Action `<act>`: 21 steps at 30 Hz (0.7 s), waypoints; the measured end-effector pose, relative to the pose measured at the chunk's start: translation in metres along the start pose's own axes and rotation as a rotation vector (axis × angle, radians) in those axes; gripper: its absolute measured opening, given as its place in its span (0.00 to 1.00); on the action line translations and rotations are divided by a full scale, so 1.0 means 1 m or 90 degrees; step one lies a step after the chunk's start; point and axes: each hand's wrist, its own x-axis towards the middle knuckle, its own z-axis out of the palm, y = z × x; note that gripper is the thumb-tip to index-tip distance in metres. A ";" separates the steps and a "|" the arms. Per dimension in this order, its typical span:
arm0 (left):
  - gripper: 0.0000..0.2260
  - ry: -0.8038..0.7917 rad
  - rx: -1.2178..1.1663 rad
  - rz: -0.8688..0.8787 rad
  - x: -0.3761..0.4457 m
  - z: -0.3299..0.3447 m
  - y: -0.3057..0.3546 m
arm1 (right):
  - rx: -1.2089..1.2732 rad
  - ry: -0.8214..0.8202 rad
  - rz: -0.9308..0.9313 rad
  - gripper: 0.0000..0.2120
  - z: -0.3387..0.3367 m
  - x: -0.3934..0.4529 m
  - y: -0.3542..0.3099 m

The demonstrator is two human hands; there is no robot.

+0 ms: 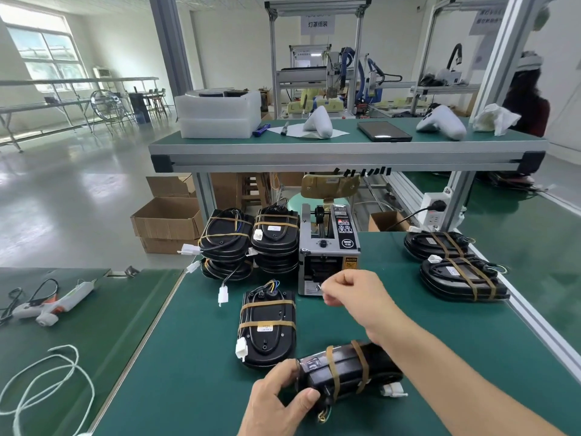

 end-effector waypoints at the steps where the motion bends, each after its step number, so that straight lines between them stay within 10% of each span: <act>1: 0.18 0.002 0.001 -0.004 0.000 0.000 0.000 | -0.057 0.013 -0.061 0.07 -0.007 -0.020 0.004; 21: 0.15 0.001 0.016 -0.059 -0.007 0.001 0.003 | -0.164 0.107 -0.141 0.11 0.030 -0.107 0.056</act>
